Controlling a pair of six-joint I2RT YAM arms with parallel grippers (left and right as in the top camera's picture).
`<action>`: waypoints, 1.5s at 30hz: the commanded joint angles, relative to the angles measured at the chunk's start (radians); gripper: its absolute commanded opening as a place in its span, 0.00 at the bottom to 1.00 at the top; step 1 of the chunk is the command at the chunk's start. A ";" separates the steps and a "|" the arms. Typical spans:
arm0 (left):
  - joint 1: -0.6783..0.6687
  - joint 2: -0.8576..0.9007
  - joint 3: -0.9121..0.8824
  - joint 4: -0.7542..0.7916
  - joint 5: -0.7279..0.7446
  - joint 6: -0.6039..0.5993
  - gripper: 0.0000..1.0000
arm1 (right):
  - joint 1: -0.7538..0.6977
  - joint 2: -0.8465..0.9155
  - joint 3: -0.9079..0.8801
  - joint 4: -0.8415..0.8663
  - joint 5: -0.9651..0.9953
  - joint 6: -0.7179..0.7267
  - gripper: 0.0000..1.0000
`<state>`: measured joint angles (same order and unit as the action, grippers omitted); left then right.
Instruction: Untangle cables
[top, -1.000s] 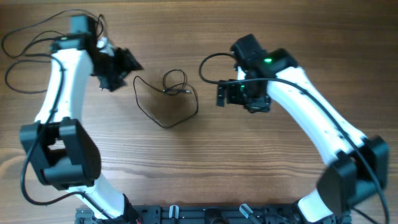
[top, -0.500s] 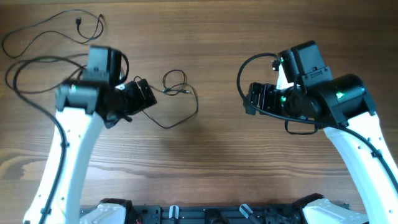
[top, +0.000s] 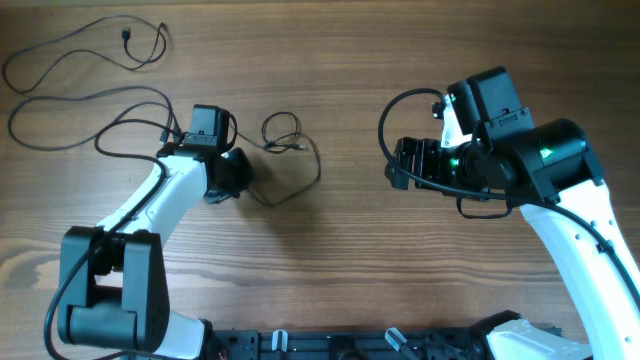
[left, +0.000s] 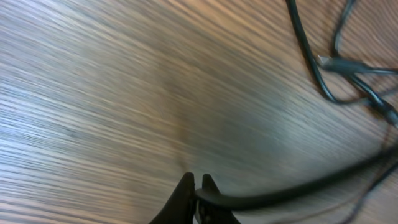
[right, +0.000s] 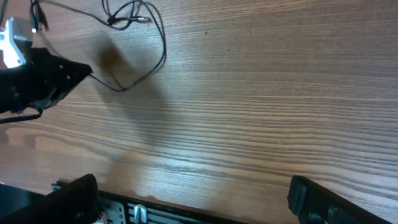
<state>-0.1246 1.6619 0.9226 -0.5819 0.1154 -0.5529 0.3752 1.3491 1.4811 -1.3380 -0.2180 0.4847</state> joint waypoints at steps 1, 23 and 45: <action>-0.003 -0.064 0.047 0.002 0.397 0.083 0.04 | 0.000 0.003 -0.003 0.024 -0.015 -0.014 1.00; -0.030 -0.473 0.146 0.727 0.962 -1.351 0.04 | 0.031 0.138 -0.003 0.515 -0.282 0.074 1.00; 0.121 -0.475 0.143 0.649 1.152 -1.075 0.04 | -0.240 0.348 -0.002 0.245 0.047 0.167 1.00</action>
<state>-0.0078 1.1938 1.0657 0.2943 1.2648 -1.8843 0.1738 1.7386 1.4773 -1.0672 -0.1364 0.6605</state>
